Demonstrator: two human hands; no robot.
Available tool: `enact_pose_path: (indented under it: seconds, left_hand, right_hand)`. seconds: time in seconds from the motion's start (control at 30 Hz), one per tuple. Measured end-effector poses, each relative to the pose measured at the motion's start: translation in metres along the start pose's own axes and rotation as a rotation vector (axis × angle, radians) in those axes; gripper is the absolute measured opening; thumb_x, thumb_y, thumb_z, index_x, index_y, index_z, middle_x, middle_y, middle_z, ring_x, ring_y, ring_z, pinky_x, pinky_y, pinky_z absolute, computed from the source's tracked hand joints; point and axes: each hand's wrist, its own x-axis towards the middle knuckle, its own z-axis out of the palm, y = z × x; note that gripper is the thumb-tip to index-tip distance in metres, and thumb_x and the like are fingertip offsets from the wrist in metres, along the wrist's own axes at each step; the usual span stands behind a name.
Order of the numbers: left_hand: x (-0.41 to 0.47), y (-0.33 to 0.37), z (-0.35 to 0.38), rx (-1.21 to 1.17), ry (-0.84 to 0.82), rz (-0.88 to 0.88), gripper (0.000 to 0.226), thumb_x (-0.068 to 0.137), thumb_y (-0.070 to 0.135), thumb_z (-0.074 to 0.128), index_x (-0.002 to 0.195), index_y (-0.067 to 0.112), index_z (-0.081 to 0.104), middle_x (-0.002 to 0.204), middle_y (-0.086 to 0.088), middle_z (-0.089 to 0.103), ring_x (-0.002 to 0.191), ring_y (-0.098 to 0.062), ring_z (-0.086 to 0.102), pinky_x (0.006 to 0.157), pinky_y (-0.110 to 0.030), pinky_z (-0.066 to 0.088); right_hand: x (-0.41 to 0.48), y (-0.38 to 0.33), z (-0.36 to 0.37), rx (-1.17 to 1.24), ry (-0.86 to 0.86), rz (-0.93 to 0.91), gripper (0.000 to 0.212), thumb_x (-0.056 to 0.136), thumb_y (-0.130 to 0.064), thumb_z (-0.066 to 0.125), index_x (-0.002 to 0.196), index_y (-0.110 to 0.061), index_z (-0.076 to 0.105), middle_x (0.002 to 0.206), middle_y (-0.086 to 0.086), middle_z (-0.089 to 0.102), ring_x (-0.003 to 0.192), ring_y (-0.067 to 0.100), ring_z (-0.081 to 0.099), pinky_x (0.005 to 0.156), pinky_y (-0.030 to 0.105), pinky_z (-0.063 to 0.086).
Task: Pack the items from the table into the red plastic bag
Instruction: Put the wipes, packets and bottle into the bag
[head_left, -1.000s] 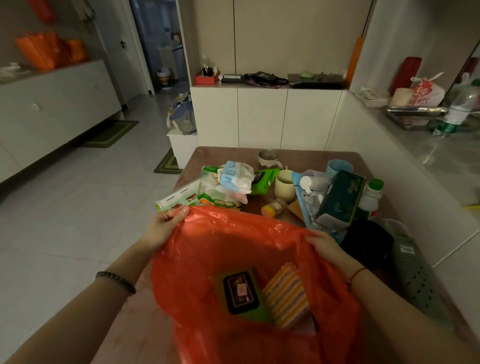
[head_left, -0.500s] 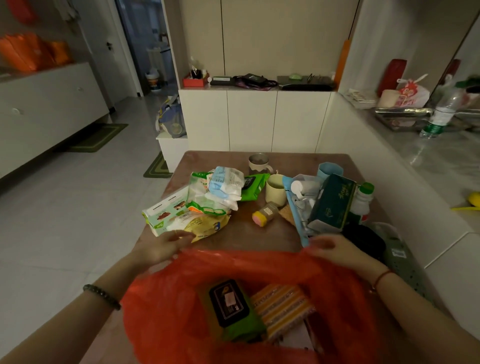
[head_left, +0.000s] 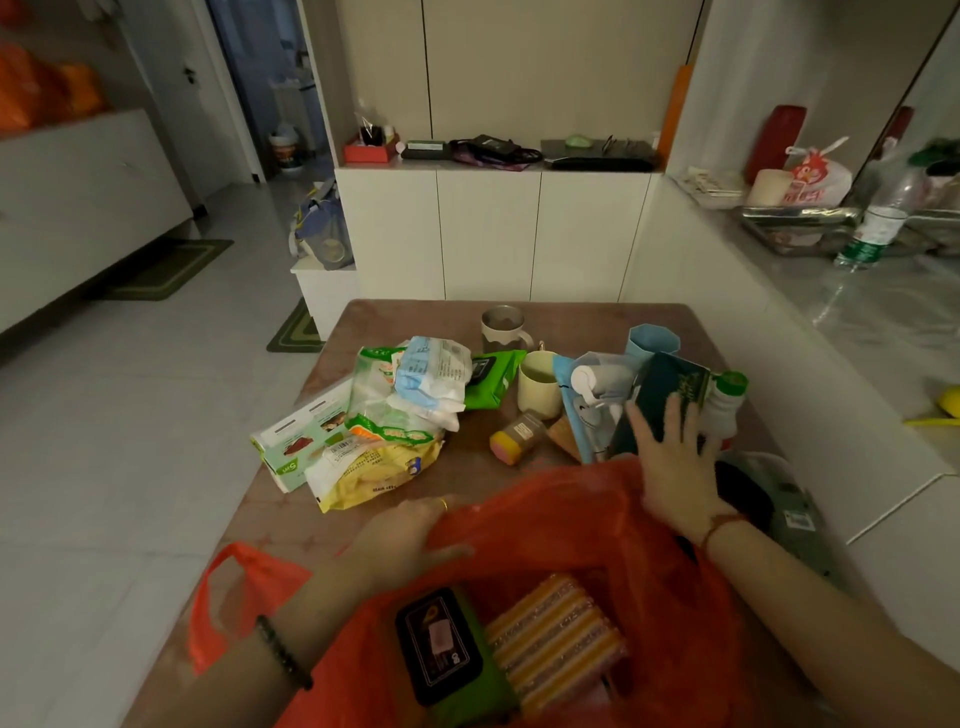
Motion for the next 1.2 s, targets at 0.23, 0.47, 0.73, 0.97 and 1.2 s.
enact_pose_path:
  seconds: [0.23,0.47,0.73,0.97,1.2]
  left_hand:
    - [0.003,-0.007,0.015,-0.161,-0.031,0.047,0.041,0.084,0.046,0.057,0.122,0.030,0.055,0.100,0.021,0.059,0.086,0.009,0.055,0.078,-0.008,0.043]
    - [0.012,0.003,0.019,-0.214,-0.004,0.064,0.029,0.090,0.032,0.056,0.117,0.023,0.062,0.094,0.035,0.053,0.083,0.026,0.050,0.076,0.001,0.039]
    - [0.016,0.003,0.022,0.000,0.024,0.013,0.037,0.092,0.047,0.044,0.124,0.031,0.055,0.124,0.011,0.063,0.112,-0.008,0.057,0.089,-0.026,0.047]
    - [0.010,0.004,0.019,-0.010,0.035,-0.001,0.037,0.086,0.048,0.055,0.113,0.024,0.061,0.110,0.006,0.066,0.098,-0.010,0.060,0.081,-0.028,0.046]
    - [0.019,0.009,0.009,-0.684,0.203,-0.117,0.011,0.088,0.012,0.061,0.079,0.014,0.067,0.062,0.012,0.068,0.056,0.009,0.060,0.064,-0.013,0.048]
  right_hand:
    - [-0.108,0.016,0.045,-0.218,-0.269,-0.548,0.055,0.071,-0.019,0.038,0.120,-0.026,0.062,0.124,0.001,0.064,0.116,0.021,0.059,0.116,0.039,-0.009]
    - [-0.037,0.026,-0.018,0.722,0.057,0.076,0.045,0.090,-0.007,0.051,0.134,-0.012,0.042,0.136,0.011,0.048,0.118,0.023,0.052,0.095,0.030,0.044]
    - [0.034,-0.014,0.010,0.630,0.048,0.529,0.106,0.074,-0.034,0.073,0.146,-0.013,-0.002,0.141,0.031,0.024,0.128,0.044,0.030,0.104,0.050,0.031]
    - [0.018,0.001,0.005,0.826,0.337,0.401,0.092,0.076,-0.017,0.069,0.146,-0.009,0.010,0.145,0.023,0.027,0.134,0.039,0.027,0.110,0.052,0.028]
    - [-0.113,-0.010,-0.017,1.473,-0.058,-0.357,0.085,0.061,-0.023,0.076,0.128,-0.055,0.036,0.138,-0.023,0.041,0.124,0.006,0.047,0.092,0.030,0.051]
